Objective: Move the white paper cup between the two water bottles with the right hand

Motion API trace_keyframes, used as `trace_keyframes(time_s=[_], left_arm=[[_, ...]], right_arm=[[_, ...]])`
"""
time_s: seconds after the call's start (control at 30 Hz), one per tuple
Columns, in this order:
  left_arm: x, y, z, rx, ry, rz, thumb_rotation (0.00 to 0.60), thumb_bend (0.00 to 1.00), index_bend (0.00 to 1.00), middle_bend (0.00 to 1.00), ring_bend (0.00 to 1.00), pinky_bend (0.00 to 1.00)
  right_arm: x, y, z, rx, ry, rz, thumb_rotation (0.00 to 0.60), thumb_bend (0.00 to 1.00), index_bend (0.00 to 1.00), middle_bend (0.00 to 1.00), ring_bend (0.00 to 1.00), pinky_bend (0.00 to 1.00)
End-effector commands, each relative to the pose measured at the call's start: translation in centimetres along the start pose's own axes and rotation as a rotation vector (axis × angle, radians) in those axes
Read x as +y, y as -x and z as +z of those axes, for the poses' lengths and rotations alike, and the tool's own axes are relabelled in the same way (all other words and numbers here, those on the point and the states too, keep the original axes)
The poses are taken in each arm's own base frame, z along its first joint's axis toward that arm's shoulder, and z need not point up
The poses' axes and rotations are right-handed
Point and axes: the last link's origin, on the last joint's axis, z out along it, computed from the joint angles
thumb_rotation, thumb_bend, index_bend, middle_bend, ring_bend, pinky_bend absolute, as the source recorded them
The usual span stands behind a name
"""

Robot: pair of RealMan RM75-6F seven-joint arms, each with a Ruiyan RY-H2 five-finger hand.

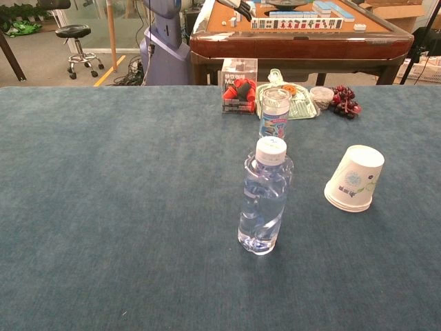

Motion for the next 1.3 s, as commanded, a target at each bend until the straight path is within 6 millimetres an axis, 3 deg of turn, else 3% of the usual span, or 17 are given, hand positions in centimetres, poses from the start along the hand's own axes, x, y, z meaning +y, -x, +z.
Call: trace_keyframes(time_s=[0.03, 0.6, 0.73, 0.83, 1.0, 1.07, 1.17, 1.3], left_arm=[[0.0, 0.1, 0.0, -0.002, 0.001, 0.0, 0.6, 0.2, 0.16, 0.0, 0.0, 0.16], [-0.9, -0.2, -0.4, -0.01, -0.031, -0.02, 0.6, 0.2, 0.16, 0.0, 0.0, 0.16], [-1.0, -0.4, -0.6, -0.003, -0.032, -0.026, 0.6, 0.2, 0.16, 0.0, 0.0, 0.16], [-0.9, -0.5, -0.7, 0.001, -0.03, -0.027, 0.6, 0.2, 0.16, 0.0, 0.0, 0.16], [-1.0, -0.6, -0.7, 0.003, -0.032, -0.035, 0.6, 0.2, 0.16, 0.0, 0.0, 0.17], [-1.1, -0.6, -0.7, 0.002, -0.036, -0.038, 0.6, 0.2, 0.16, 0.0, 0.0, 0.17], [-1.2, -0.6, -0.7, -0.001, -0.04, -0.041, 0.6, 0.2, 0.16, 0.0, 0.0, 0.17], [-1.4, -0.7, -0.7, -0.001, -0.047, -0.046, 0.6, 0.2, 0.16, 0.0, 0.0, 0.18]], right_arm=[[-0.1, 0.2, 0.2, -0.01, -0.003, -0.004, 0.6, 0.0, 0.24, 0.2, 0.21, 0.38], [-0.8, 0.8, 2.2, 0.032, -0.037, -0.002, 0.6, 0.0, 0.24, 0.23, 0.21, 0.38], [-1.6, 0.8, 3.3, 0.08, -0.077, -0.035, 0.6, 0.0, 0.24, 0.27, 0.21, 0.38], [-2.5, 0.6, 4.5, 0.127, -0.114, -0.075, 0.6, 0.0, 0.3, 0.34, 0.26, 0.42], [-4.0, 0.5, 6.9, 0.21, -0.172, -0.142, 0.6, 0.0, 0.55, 0.68, 0.58, 0.78], [-4.5, 0.9, 7.9, 0.212, -0.195, -0.166, 0.6, 0.0, 0.67, 0.81, 0.71, 0.88], [-5.0, 1.7, 9.0, 0.2, -0.22, -0.193, 0.6, 0.0, 0.87, 0.97, 0.88, 0.99], [-5.6, 3.3, 10.4, 0.162, -0.241, -0.225, 0.6, 0.0, 1.0, 1.0, 1.0, 1.0]])
